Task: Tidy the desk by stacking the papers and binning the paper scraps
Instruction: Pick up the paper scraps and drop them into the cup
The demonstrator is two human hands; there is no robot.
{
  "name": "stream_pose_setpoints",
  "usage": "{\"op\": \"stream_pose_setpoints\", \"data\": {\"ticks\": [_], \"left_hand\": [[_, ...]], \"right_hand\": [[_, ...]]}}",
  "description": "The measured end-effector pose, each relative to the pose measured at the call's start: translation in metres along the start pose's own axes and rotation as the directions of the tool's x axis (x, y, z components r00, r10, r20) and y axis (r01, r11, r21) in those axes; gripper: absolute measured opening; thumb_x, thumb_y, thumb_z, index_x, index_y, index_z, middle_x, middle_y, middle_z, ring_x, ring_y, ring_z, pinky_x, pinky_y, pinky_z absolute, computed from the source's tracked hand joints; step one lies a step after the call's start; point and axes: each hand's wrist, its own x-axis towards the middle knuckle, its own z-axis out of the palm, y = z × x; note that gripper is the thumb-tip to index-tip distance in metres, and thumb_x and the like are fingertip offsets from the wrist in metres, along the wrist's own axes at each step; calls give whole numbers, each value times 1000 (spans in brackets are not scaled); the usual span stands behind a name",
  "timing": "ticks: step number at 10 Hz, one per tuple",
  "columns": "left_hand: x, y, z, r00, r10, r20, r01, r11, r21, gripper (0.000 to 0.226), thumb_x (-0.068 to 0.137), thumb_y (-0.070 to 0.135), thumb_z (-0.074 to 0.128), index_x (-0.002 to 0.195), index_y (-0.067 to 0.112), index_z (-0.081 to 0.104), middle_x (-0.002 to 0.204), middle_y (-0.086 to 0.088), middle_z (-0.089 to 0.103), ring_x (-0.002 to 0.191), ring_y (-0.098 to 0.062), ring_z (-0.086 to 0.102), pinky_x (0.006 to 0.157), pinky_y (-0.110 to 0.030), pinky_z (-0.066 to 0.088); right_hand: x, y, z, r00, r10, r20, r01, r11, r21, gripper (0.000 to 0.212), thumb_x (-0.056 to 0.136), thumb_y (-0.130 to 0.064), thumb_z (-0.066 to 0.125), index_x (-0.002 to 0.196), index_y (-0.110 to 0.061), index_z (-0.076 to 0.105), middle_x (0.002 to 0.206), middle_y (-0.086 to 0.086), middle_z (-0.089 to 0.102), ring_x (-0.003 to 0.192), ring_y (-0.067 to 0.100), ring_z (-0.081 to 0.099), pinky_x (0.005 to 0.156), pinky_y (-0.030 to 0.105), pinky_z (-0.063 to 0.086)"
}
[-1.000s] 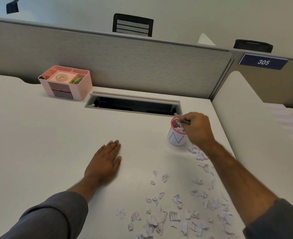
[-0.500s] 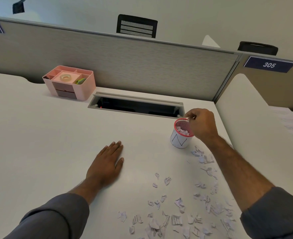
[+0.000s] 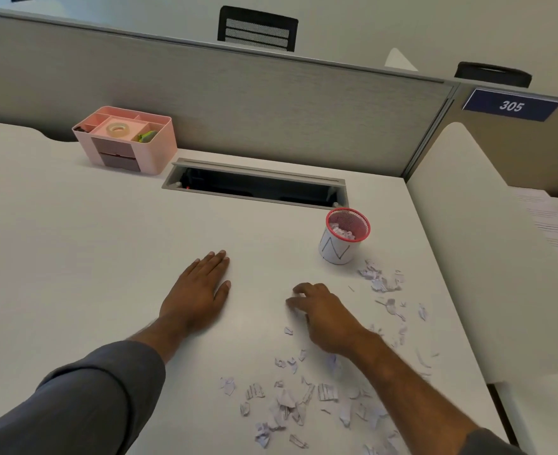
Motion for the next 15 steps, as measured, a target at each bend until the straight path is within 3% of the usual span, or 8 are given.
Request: {"op": "stream_pose_setpoints", "data": {"ticks": [3, 4, 5, 8, 10, 12, 13, 15], "left_hand": [[-1, 2, -1, 1000, -2, -4, 2, 1000, -4, 66, 99, 47, 18, 159, 20, 23, 167, 9, 15, 154, -8, 9, 125, -27, 3], [-1, 3, 0, 1000, -2, -14, 2, 1000, -2, 59, 104, 41, 25, 159, 20, 23, 167, 7, 16, 154, -9, 10, 125, -28, 4], [-1, 3, 0, 1000, -4, -17, 4, 1000, -4, 57, 106, 37, 31, 159, 20, 24, 167, 7, 16, 154, -9, 11, 125, -28, 4], [-1, 0, 3, 1000, -1, -24, 1, 1000, -9, 57, 105, 39, 31, 159, 21, 24, 166, 7, 18, 154, -9, 12, 125, -29, 6], [-1, 0, 3, 1000, 0, -25, 0, 1000, -13, 57, 105, 39, 31, 159, 21, 23, 166, 7, 18, 154, -9, 11, 125, -30, 6], [-2, 0, 3, 1000, -5, -28, 5, 1000, -15, 57, 106, 39, 31, 159, 21, 23, 167, 8, 16, 154, -8, 10, 124, -26, 2], [-3, 1, 2, 999, -4, -33, 3, 1000, -17, 57, 106, 39, 31, 159, 21, 23, 167, 9, 16, 154, -7, 9, 123, -25, 1], [-3, 2, 2, 999, -2, -41, 1, 1000, -16, 57, 106, 39, 31, 159, 21, 23, 167, 10, 14, 153, -6, 8, 123, -23, -1]], "right_hand": [[-40, -19, 11, 998, -30, 47, 24, 991, 128, 34, 92, -7, 52, 123, -15, 63, 115, 0, 56, 109, 17, 49, 90, 33, 46], [-52, -20, 3, 989, 43, 141, -64, 986, 153, 60, 85, -44, 68, 138, -27, 48, 125, -8, 48, 115, 11, 42, 96, 28, 41], [-62, -33, 6, 970, 25, 241, -54, 992, 116, 82, 73, -55, 75, 144, -36, 37, 126, -10, 41, 114, 10, 38, 96, 28, 41], [-61, -53, 36, 1000, 23, 7, -23, 997, 70, 28, 89, -5, 58, 112, -18, 68, 97, 1, 51, 91, 17, 49, 71, 29, 43], [-50, -54, 41, 999, 54, 4, -54, 998, 12, 26, 87, 2, 49, 102, -6, 68, 98, 9, 59, 90, 24, 57, 77, 33, 45], [-32, -50, 46, 984, 159, 78, -158, 987, -15, 22, 88, -2, 55, 104, -8, 69, 107, 7, 66, 96, 21, 62, 77, 20, 36], [-26, -44, 41, 979, 182, 90, -185, 982, 24, 23, 83, 2, 57, 98, -9, 72, 102, 6, 69, 93, 22, 64, 76, 20, 41], [-14, -20, -6, 942, 333, -31, -283, 844, 456, 19, 74, 8, 66, 80, -7, 77, 79, 6, 75, 62, 8, 65, 61, 11, 51]]}}
